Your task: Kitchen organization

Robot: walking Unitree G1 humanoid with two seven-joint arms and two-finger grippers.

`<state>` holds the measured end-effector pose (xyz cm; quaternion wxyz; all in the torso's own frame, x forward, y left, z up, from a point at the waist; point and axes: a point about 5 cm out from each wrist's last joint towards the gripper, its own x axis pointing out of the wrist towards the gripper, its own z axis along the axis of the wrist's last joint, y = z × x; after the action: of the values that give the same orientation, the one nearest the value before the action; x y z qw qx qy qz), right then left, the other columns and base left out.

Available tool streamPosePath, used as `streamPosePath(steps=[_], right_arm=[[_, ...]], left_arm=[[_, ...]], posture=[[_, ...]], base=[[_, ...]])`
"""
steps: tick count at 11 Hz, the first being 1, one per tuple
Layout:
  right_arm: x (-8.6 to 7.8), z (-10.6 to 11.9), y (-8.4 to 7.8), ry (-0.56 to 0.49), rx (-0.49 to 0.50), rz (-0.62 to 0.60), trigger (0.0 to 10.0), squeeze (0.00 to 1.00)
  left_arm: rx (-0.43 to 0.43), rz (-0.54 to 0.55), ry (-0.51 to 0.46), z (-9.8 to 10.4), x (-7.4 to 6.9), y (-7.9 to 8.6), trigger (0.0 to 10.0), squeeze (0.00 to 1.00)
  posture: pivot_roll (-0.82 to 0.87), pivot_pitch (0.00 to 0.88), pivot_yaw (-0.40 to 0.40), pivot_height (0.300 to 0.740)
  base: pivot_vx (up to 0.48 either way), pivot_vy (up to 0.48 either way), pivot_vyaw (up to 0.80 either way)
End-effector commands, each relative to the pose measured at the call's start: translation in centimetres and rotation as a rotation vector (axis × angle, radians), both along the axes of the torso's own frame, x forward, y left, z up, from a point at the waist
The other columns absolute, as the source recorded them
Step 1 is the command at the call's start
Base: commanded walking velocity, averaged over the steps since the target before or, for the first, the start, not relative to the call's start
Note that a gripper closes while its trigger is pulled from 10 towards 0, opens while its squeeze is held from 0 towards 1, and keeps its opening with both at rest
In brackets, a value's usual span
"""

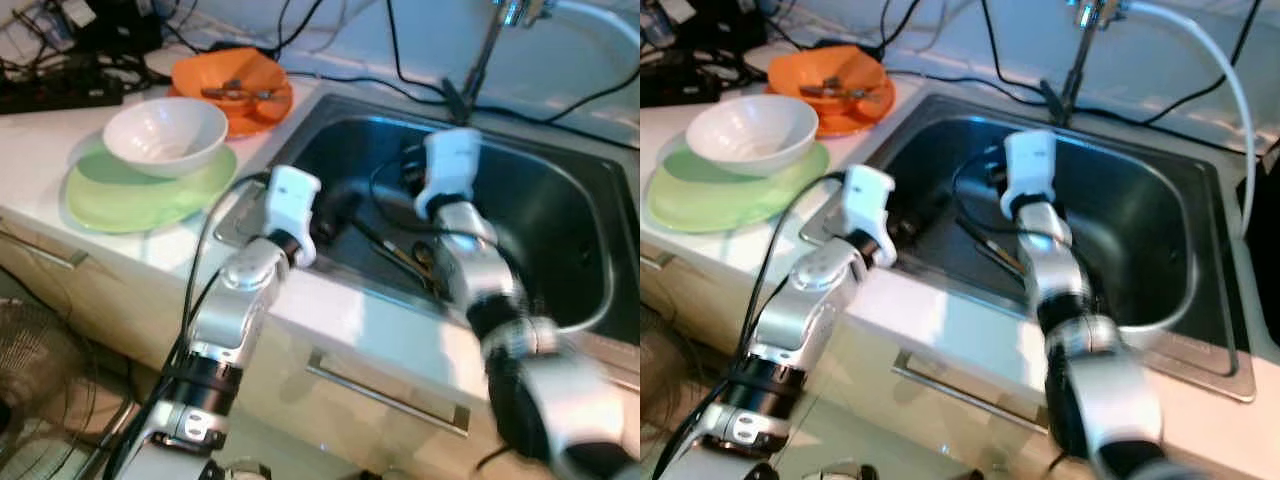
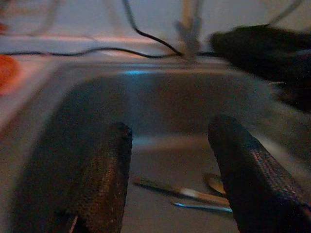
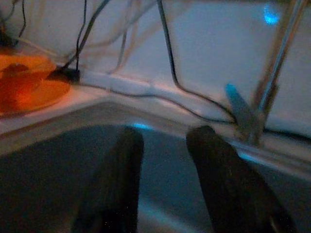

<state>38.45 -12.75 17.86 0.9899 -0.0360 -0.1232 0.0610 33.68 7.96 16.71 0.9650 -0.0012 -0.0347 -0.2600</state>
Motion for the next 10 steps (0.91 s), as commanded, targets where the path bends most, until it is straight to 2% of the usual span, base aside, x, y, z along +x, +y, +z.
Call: streamPosePath(steps=[1, 3, 4, 6, 8, 10], right_arm=[[-0.1, 0.5, -0.6, -0.031, 0.032, -0.016, 10.0, 0.0], [-2.8, 0.6, -1.2, -0.148, 0.067, -0.023, 10.0, 0.0], [-4.2, 0.4, -1.7, -0.166, 0.077, -0.019, 10.0, 0.0], [-5.2, 0.0, -2.0, -0.158, 0.075, -0.028, 10.0, 0.0], [-5.6, -1.3, -0.9, -0.097, 0.078, -0.003, 10.0, 0.0], [-6.1, -2.3, 0.3, -0.04, 0.085, 0.027, 10.0, 0.0]], left_arm=[[0.003, 0.018, -0.007, -0.1, 0.1, 0.1, 10.0, 0.0], [0.028, 0.095, -0.089, 0.2, 0.2, 0.9, 10.0, 0.0], [0.019, 0.131, -0.114, 0.2, 0.0, 1.7, 10.0, 0.0], [0.01, 0.166, -0.138, 0.2, -0.2, 2.4, 10.0, 0.0], [0.119, 0.182, -0.212, 1.2, -0.1, 2.7, 10.0, 0.0], [0.24, 0.246, -0.32, 5.0, 0.8, 4.5, 10.0, 0.0]], posture=[[0.02, 0.04, -0.044, 0.74], [0.0, 0.032, -0.041, 0.74], [-0.02, 0.03, -0.034, 0.74], [-0.03, 0.029, -0.031, 0.74], [-0.02, 0.045, -0.031, 0.74], [0.01, 0.062, -0.033, 0.74]], base=[[0.0, 0.0, 0.0], [0.0, 0.0, 0.0], [0.0, 0.0, 0.0], [0.0, 0.0, 0.0], [0.0, 0.0, 0.0], [0.0, 0.0, 0.0]])
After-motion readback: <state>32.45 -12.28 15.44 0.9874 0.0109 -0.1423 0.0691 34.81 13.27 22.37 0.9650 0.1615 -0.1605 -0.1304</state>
